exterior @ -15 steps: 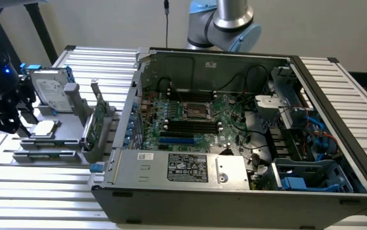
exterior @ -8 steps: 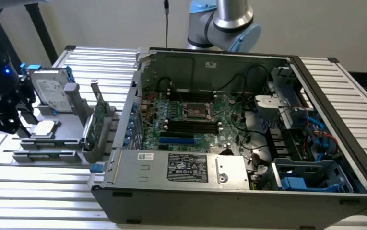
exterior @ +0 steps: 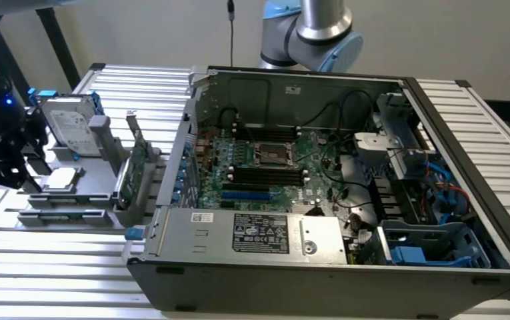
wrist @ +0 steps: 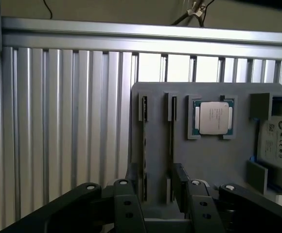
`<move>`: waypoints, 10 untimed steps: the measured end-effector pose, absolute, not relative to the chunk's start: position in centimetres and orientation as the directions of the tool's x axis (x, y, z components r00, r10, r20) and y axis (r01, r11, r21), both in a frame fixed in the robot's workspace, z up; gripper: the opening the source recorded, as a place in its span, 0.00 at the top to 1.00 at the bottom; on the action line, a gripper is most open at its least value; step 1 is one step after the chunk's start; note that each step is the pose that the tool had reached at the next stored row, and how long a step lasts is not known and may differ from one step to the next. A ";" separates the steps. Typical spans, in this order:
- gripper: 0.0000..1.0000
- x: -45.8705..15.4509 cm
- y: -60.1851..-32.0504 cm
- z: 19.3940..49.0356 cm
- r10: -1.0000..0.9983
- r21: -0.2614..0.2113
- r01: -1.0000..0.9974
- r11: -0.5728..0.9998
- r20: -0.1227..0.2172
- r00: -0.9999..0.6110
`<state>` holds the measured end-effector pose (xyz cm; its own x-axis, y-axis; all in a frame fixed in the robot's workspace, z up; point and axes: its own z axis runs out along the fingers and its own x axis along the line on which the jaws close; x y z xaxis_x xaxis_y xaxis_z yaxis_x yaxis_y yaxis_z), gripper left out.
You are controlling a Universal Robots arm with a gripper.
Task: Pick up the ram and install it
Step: 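Pick up the ram and move it above insertion slot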
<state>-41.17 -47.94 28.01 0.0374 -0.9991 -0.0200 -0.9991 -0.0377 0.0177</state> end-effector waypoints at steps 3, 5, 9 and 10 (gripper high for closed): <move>0.58 -41.4 -48.0 27.5 -0.999 0.018 -0.999 -0.047 -0.020 0.047; 0.58 -41.4 -48.2 27.1 -0.998 0.018 -0.998 -0.053 -0.020 0.053; 0.58 -41.4 -48.4 26.4 -0.998 0.018 -0.998 -0.062 -0.021 0.061; 0.58 -41.4 -48.5 26.2 -0.998 0.017 -0.998 -0.062 -0.021 0.062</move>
